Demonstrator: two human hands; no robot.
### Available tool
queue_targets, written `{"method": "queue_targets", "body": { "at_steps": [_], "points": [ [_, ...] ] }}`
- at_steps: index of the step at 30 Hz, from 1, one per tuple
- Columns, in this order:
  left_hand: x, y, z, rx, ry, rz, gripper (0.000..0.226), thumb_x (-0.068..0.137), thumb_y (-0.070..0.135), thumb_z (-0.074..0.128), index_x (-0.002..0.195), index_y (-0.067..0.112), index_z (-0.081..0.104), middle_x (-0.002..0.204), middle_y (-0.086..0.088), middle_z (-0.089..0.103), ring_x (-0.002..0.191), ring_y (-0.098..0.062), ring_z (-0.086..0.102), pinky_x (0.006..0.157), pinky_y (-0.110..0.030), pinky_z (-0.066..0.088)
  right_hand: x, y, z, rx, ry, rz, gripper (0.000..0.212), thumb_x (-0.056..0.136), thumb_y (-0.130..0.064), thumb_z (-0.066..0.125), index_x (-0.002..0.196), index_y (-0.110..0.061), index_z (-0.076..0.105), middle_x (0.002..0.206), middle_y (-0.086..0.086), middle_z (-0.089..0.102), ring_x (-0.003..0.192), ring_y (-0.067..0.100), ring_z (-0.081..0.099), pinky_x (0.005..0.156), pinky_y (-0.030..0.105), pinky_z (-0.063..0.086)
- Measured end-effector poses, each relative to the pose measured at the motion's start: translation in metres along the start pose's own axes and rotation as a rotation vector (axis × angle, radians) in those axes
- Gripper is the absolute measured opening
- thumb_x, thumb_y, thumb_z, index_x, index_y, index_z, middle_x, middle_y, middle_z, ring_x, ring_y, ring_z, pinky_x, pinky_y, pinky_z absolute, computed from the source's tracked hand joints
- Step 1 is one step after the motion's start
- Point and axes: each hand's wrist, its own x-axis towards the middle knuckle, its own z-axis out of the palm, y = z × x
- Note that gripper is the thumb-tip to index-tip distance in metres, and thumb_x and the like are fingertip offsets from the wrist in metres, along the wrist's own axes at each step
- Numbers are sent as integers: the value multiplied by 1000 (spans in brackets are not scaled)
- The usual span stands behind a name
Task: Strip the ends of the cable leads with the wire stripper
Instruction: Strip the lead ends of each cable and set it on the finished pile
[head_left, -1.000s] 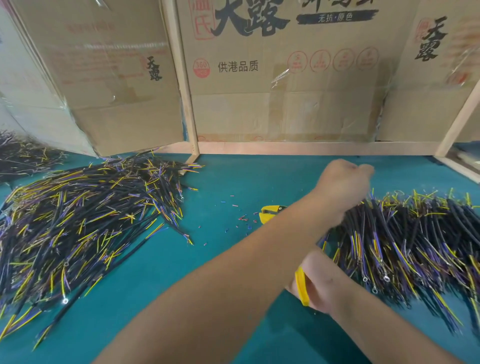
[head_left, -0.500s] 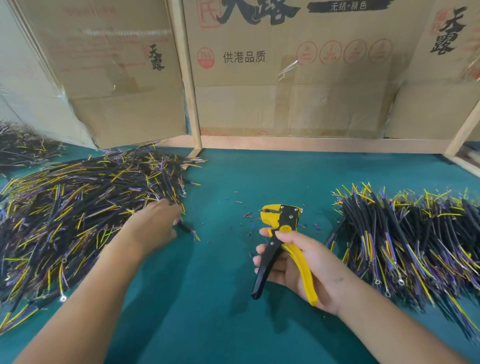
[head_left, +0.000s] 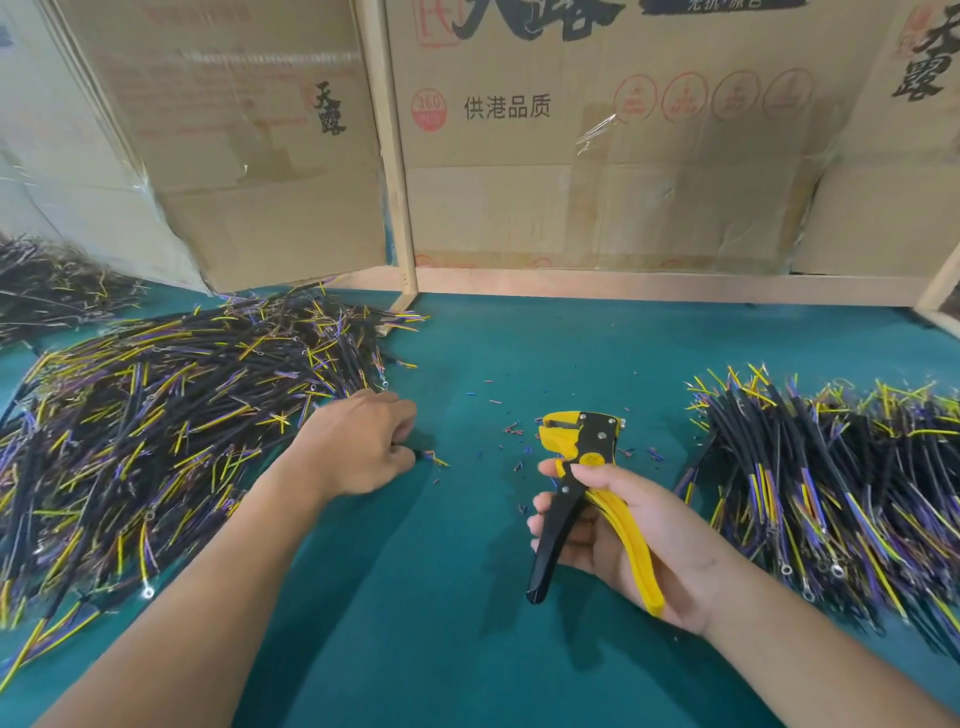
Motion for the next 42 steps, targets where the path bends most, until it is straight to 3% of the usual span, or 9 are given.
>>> {"method": "queue_targets", "body": {
  "at_steps": [11,20,22,25,28,31,33,37,42],
  "points": [
    [-2,-1,-1,47,7,72,20,80,33,59,73,24,43,78,8,47,82,-17,42,69,-30,27,-1,0,2,-10,33,-1,37,99,-21,50,127,1,59,94,24,67,85,40,69,72,44,59],
    [-2,-7,-1,-71,65,113,10,78,24,65,82,21,56,77,10,53,84,-21,52,75,-33,42,1,2,0,-12,25,-8,41,94,-22,55,127,2,59,94,26,67,86,41,69,73,44,59],
    [0,-7,-4,-91,151,151,6,85,19,68,83,16,63,78,5,55,85,-26,54,78,-37,46,2,1,-1,-10,25,-9,43,92,-22,58,127,2,59,94,26,67,86,41,69,73,45,59],
    [0,-2,-14,-170,543,205,9,90,19,73,89,12,69,80,1,64,78,-26,57,76,-36,49,3,2,-1,-5,24,-9,49,84,-24,63,125,2,61,93,26,67,85,41,70,73,45,60],
    [-6,15,-23,-559,856,-8,22,88,28,75,104,21,63,76,10,64,69,-10,58,71,-21,47,4,2,-2,-1,13,-10,47,83,-24,63,123,1,62,93,26,67,85,41,70,71,44,60],
    [-13,43,-25,-1289,717,-163,33,83,20,79,102,12,53,68,6,59,63,-17,65,67,-30,54,4,3,-2,-4,17,-15,49,82,-24,63,124,2,61,92,25,67,84,40,70,71,44,60],
    [-16,59,-24,-1587,581,-156,36,79,15,75,104,10,50,67,1,58,56,-22,66,59,-33,57,4,3,-1,-5,15,-19,48,82,-25,63,122,1,62,92,25,67,83,40,70,70,43,60],
    [-21,78,-25,-1712,423,-81,42,77,19,77,108,11,50,71,-3,60,49,-24,62,52,-32,53,4,3,-2,-18,15,-18,46,81,-25,64,120,-1,63,92,25,68,83,39,71,70,42,60],
    [-25,92,-24,-1755,390,-104,17,87,13,64,102,13,55,72,-3,57,45,-20,52,42,-26,42,5,3,-2,-19,20,-20,48,79,-25,64,121,0,63,91,24,68,81,38,71,71,44,61]
  ]
}}
